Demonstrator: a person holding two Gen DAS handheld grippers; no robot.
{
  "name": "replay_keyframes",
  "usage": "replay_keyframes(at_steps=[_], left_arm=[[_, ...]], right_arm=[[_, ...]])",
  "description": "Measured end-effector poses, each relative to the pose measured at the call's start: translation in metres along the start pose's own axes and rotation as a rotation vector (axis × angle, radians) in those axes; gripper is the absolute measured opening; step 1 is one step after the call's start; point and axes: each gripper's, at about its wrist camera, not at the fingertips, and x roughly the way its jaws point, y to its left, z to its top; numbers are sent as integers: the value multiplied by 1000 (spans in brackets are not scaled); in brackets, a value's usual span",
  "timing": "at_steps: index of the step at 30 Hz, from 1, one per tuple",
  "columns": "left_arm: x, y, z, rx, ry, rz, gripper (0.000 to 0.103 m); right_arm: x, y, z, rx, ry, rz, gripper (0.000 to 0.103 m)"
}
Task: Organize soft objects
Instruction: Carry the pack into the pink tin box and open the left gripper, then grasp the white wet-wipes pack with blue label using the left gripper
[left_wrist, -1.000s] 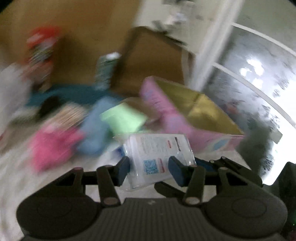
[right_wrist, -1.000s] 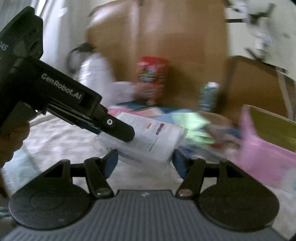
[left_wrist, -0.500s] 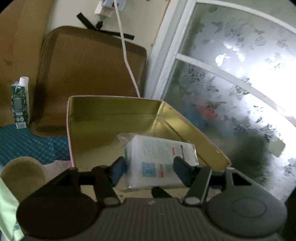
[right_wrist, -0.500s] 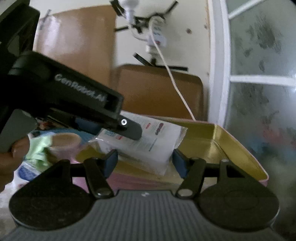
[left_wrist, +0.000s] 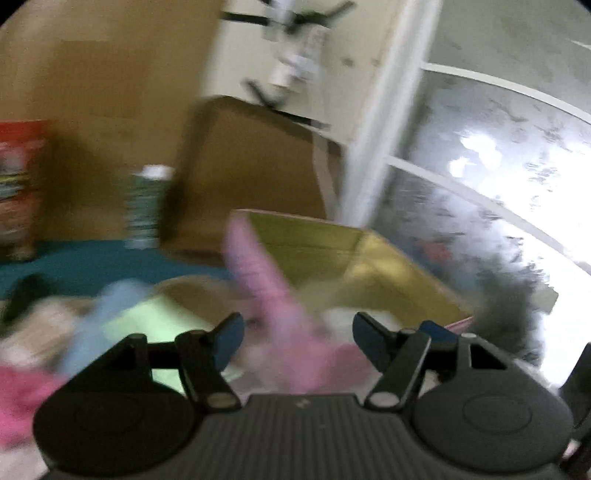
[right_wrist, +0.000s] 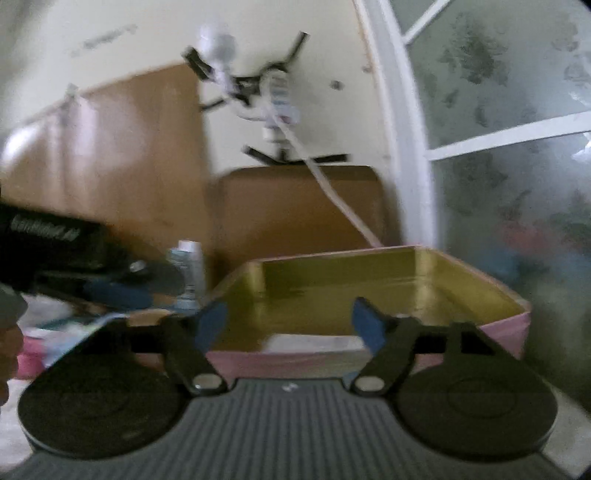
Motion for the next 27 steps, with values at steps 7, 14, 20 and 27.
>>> replay_keyframes(at_steps=[7, 14, 20, 27], left_arm=[[-57, 76, -49, -164, 40, 141, 66], [-38, 104, -59, -282, 101, 80, 66], [-12, 109, -58, -336, 92, 27, 73], [-33, 97, -70, -279, 131, 59, 48]], right_arm=[[27, 67, -26, -74, 281, 285, 30], [67, 79, -37, 73, 472, 307, 50], [69, 87, -41, 108, 473, 316, 43], [54, 104, -45, 56, 487, 367, 30]])
